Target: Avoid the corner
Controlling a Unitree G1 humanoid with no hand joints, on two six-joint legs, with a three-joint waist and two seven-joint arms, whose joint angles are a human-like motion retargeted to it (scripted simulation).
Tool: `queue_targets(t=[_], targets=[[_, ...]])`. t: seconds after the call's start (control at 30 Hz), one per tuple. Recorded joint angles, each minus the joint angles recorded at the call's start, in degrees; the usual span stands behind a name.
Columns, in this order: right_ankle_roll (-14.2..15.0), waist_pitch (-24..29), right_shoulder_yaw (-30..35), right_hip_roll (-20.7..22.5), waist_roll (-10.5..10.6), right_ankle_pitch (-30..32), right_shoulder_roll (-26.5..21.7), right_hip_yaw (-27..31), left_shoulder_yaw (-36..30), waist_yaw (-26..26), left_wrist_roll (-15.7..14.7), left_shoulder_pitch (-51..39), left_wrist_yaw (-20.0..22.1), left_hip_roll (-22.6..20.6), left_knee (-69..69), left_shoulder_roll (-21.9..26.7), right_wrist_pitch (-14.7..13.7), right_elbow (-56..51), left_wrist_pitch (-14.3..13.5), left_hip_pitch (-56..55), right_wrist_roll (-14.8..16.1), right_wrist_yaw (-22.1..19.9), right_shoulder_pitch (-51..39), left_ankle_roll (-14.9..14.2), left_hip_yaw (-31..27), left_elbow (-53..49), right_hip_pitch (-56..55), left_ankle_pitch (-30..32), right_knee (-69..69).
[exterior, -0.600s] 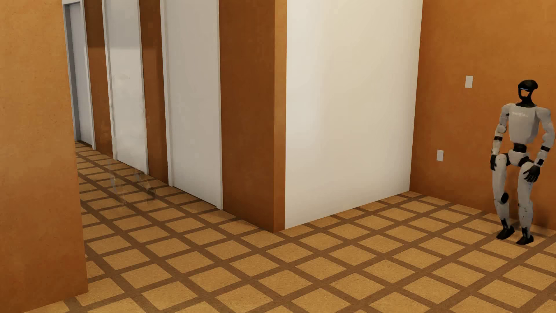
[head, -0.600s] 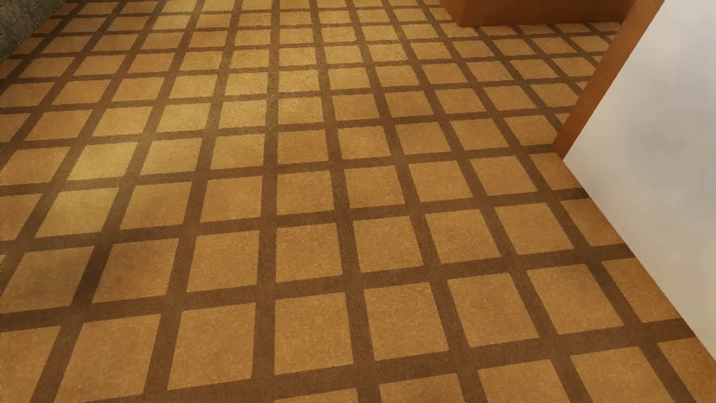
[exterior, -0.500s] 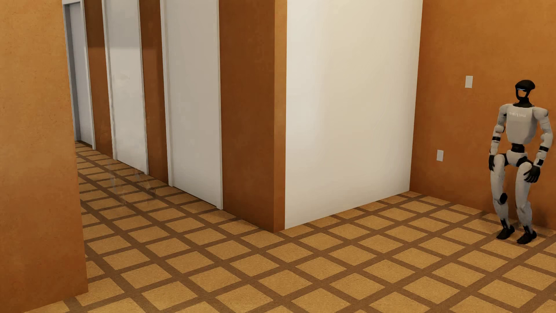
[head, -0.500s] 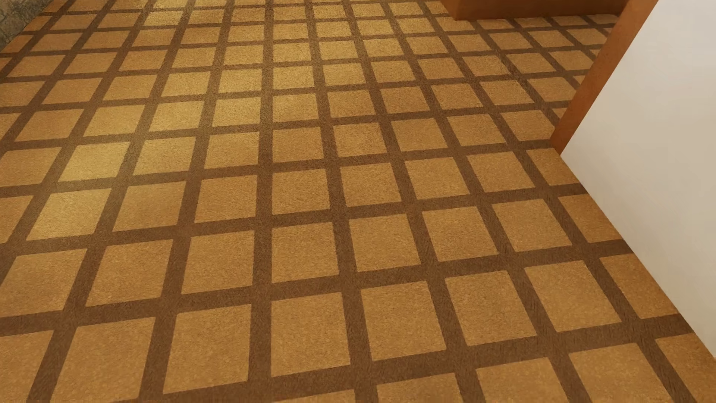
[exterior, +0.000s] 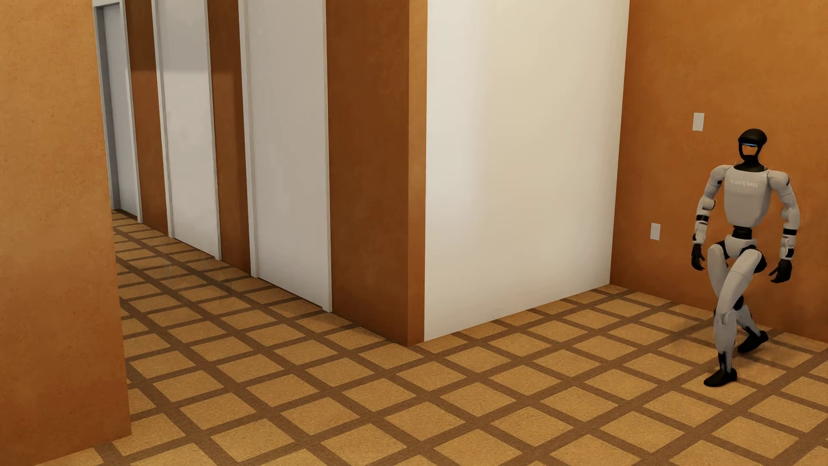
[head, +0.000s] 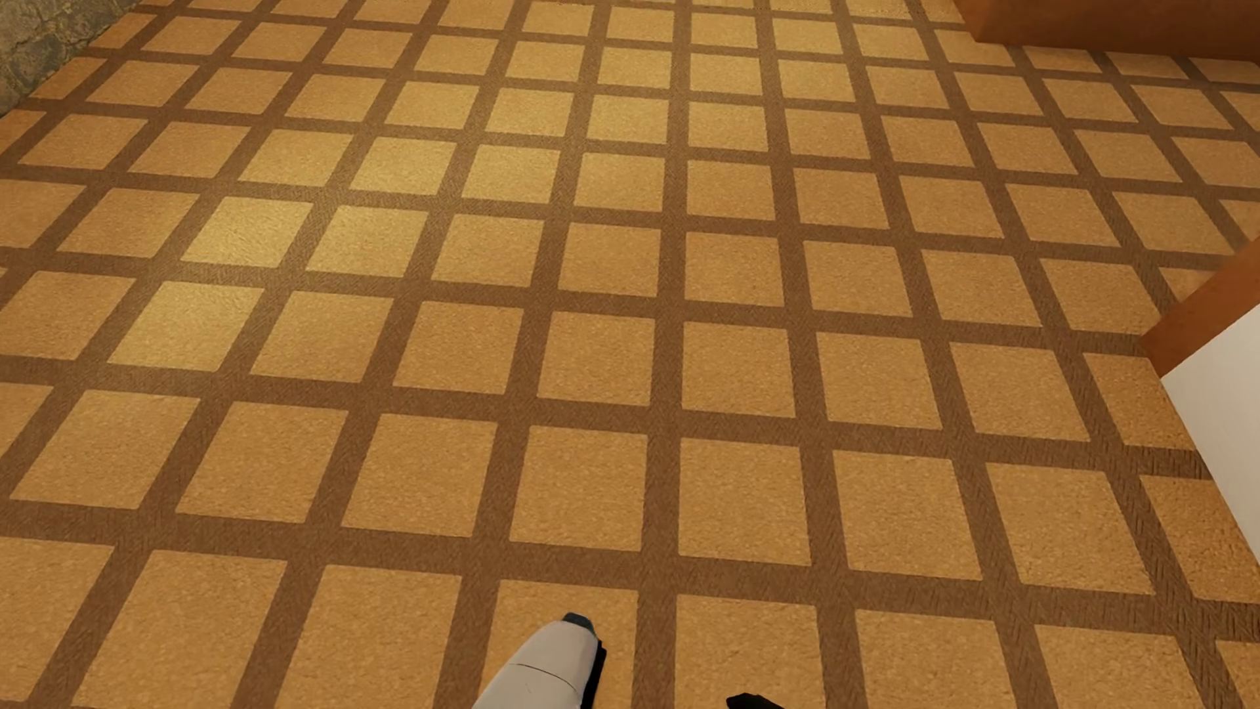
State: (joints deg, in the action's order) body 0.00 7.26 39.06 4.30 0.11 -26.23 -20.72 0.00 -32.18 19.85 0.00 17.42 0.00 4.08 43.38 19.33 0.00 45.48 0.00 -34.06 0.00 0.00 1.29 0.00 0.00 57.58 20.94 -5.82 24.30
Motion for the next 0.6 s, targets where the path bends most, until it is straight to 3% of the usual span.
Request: queue_targets(t=[0.03, 0.1, 0.13, 0.2, 0.23, 0.27, 0.37, 0.4, 0.47, 0.5, 0.57, 0.6], targets=[[0.0, -0.2, 0.0, -1.9, -1.5, 5.3, 1.1, 0.0, -1.5, 0.7, 0.0, -0.7, 0.0, -1.1, 3.7, 0.1, 0.0, 2.2, 0.0, -0.4, 0.0, 0.0, 1.1, 0.0, 0.0, 1.1, -0.3, -1.4, 2.6], [0.0, -1.1, -0.3, -3.3, -1.4, 22.3, 1.6, 0.0, 0.6, -0.5, 0.0, -1.0, 0.0, -2.6, 7.4, -0.2, 0.0, 2.6, 0.0, 4.0, 0.0, 0.0, 5.8, 0.0, 0.0, 1.0, -3.7, -6.3, 15.8], [0.0, -0.4, 2.1, -3.6, -1.4, 29.6, 1.2, 0.0, 1.8, -3.7, 0.0, -1.7, 0.0, -4.3, 7.0, -0.5, 0.0, 3.1, 0.0, 7.2, 0.0, 0.0, 6.5, 0.0, 0.0, 0.8, -8.2, -8.4, 26.2], [0.0, 0.0, 4.0, -3.4, -0.4, 29.3, 0.5, 0.0, 2.1, -7.6, 0.0, -3.3, 0.0, -5.5, 4.4, -0.9, 0.0, 4.0, 0.0, 14.7, 0.0, 0.0, 8.5, 0.0, 0.0, -2.6, -21.6, -11.9, 48.6], [0.0, 0.7, 1.1, -1.7, 0.8, 29.2, 1.0, 0.0, 3.2, -12.3, 0.0, -4.3, 0.0, -5.5, 1.4, -1.1, 0.0, 4.6, 0.0, 19.4, 0.0, 0.0, 10.0, 0.0, 0.0, -5.1, -27.4, -12.1, 52.6], [0.0, 0.7, -0.1, -1.0, 1.8, 29.4, 0.4, 0.0, 2.7, -15.9, 0.0, -5.3, 0.0, -5.4, -2.0, -0.8, 0.0, 3.5, 0.0, 23.9, 0.0, 0.0, 11.8, 0.0, 0.0, -7.6, -33.3, -12.4, 51.1], [0.0, 1.2, 2.6, 0.8, 4.0, 41.8, -0.9, 0.0, 5.7, -24.7, 0.0, -6.9, 0.0, -3.5, -11.7, 0.4, 0.0, 5.0, 0.0, 39.8, 0.0, 0.0, 14.4, 0.0, 0.0, -14.0, -42.2, -14.5, 22.2], [0.0, 0.7, 2.4, 0.6, 4.1, 38.1, -1.2, 0.0, 5.9, -26.8, 0.0, -8.1, 0.0, -3.3, -13.6, 1.1, 0.0, 4.5, 0.0, 43.4, 0.0, 0.0, 15.5, 0.0, 0.0, -15.6, -44.2, -16.8, 11.9], [0.0, -0.5, 2.7, 0.7, 4.3, 12.1, -0.9, 0.0, 6.3, -27.9, 0.0, -10.7, 0.0, -3.4, -15.0, 2.0, 0.0, 6.2, 0.0, 49.8, 0.0, 0.0, 16.7, 0.0, 0.0, -16.5, -46.4, -21.4, 1.1], [0.0, -0.7, 3.9, 0.1, 4.4, 9.2, -0.9, 0.0, 7.8, -29.7, 0.0, -11.1, 0.0, -3.3, -14.1, 1.6, 0.0, 6.6, 0.0, 51.3, 0.0, 0.0, 17.0, 0.0, 0.0, -15.9, -47.7, -22.3, 1.8], [0.0, -0.6, 4.9, 1.8, 6.3, 33.1, -0.6, 0.0, 9.3, -31.4, 0.0, -10.7, 0.0, -1.4, -9.6, 0.4, 0.0, 7.4, 0.0, 53.6, 0.0, 0.0, 17.5, 0.0, 0.0, -13.3, -51.3, -16.1, 7.6], [0.0, -0.2, 5.7, 3.4, 8.1, 39.5, -0.5, 0.0, 9.9, -31.9, 0.0, -9.1, 0.0, 0.6, -3.8, -0.8, 0.0, 8.3, 0.0, 53.2, 0.0, 0.0, 17.1, 0.0, 0.0, -11.4, -51.4, -7.5, 12.6]])
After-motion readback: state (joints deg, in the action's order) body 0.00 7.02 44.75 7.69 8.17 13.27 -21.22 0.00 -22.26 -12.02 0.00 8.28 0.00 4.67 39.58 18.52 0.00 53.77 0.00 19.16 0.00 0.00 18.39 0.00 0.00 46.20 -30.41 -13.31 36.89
